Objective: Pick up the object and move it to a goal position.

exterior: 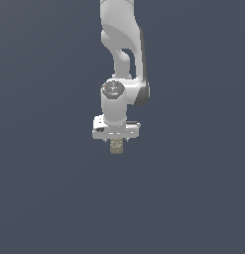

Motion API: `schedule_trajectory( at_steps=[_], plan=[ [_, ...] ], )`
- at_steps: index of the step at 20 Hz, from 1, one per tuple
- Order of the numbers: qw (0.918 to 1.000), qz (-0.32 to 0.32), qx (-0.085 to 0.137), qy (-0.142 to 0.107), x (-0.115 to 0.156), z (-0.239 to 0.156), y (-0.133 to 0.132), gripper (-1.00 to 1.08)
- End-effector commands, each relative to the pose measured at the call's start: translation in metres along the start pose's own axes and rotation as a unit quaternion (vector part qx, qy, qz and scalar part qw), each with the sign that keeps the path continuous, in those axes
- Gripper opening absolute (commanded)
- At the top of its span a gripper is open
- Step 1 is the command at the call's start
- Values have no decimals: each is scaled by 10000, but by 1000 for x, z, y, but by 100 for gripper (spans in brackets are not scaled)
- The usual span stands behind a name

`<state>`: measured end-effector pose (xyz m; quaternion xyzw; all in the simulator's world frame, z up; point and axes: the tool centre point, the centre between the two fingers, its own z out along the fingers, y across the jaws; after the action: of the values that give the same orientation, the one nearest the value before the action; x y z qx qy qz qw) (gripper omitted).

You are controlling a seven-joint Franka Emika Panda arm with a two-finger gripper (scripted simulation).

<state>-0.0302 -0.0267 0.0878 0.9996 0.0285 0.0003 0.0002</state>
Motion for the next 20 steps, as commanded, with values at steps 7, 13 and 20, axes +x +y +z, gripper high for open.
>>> schedule_trajectory(
  at_steps=[7, 13, 20],
  plan=[
    [10000, -10, 2, -3, -1, 31, 0, 100],
    [10000, -10, 2, -3, 0, 32, 0, -100],
    [10000, -10, 1, 4, 0, 31, 0, -100]
  ],
)
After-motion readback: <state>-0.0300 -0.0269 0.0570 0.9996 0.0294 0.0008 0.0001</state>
